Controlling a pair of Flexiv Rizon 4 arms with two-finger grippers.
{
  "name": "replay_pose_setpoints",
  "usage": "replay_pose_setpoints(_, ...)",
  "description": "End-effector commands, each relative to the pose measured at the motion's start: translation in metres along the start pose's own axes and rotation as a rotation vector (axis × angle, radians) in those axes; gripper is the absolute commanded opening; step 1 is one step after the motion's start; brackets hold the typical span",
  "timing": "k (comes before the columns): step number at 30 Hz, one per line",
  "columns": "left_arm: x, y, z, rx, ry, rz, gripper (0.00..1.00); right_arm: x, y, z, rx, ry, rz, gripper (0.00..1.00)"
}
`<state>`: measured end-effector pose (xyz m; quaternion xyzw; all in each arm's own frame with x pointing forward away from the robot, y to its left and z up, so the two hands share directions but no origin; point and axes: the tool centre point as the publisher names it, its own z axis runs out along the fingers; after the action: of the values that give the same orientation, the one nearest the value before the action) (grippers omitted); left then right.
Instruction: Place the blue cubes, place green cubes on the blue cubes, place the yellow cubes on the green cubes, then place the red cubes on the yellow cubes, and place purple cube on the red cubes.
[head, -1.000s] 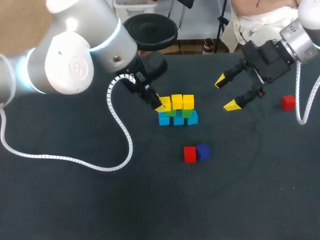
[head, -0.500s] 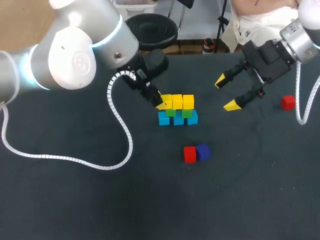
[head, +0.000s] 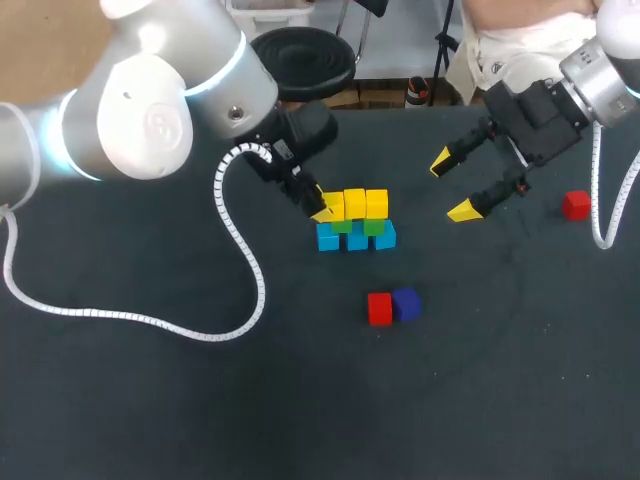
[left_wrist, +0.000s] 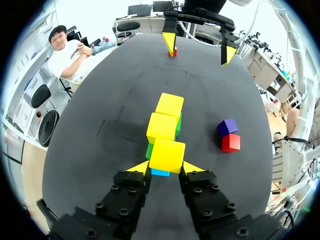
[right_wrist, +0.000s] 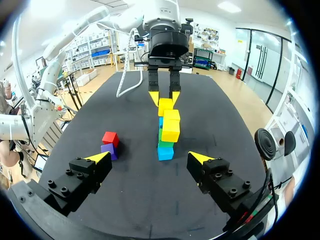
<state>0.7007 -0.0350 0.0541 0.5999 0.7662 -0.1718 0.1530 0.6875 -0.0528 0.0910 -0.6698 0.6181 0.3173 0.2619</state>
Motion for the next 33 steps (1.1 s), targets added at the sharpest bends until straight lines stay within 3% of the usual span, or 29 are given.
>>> replay_pose_setpoints(1,-0.0024,0.0028,0.0012,0.008,0.003,0.004,0.0,0.0002,0.0,0.0,0.0,-0.001,-0.001,1.0)
replay_pose_setpoints(33,-0.0036,0.0068,0.0018,-0.003,0.001,0.004,0.0,0.0002,0.0,0.0,0.0,-0.001,-0.001,1.0)
